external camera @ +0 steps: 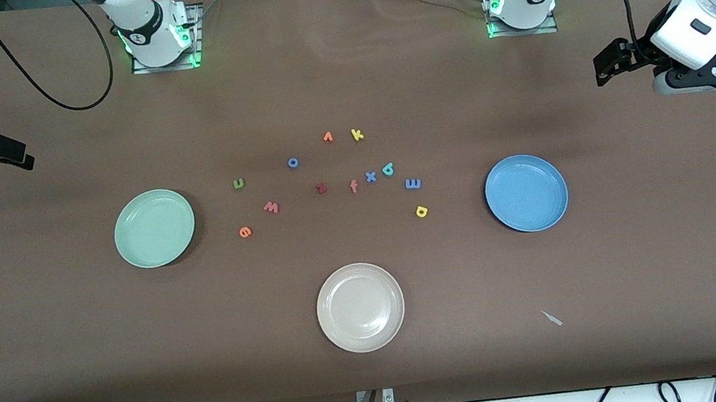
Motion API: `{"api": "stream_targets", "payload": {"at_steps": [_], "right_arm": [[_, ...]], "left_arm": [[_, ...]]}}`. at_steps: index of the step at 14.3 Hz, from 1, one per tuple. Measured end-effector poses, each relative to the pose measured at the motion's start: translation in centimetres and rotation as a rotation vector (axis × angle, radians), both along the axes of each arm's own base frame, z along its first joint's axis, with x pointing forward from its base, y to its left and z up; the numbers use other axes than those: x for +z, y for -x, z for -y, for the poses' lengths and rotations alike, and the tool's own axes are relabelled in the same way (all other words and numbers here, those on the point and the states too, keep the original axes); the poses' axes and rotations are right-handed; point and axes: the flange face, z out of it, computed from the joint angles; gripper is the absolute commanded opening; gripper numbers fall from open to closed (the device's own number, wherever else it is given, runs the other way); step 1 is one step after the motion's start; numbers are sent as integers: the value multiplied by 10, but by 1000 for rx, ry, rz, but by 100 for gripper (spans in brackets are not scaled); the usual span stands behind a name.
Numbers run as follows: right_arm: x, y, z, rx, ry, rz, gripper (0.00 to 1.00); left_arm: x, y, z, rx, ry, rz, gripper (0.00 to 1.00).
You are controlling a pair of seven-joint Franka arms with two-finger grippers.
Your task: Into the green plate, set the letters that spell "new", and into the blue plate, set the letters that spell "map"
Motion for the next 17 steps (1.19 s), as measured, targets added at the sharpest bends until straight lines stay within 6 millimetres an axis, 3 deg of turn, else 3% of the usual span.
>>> {"api": "stream_targets", "payload": {"at_steps": [15, 17], "right_arm": [[0, 0, 0, 0, 0, 0, 100], [0, 0, 0, 0, 0, 0, 100]], "left_arm": [[0, 0, 1, -2, 0, -1, 100], [-7, -2, 5, -5, 11, -18, 100]]}}
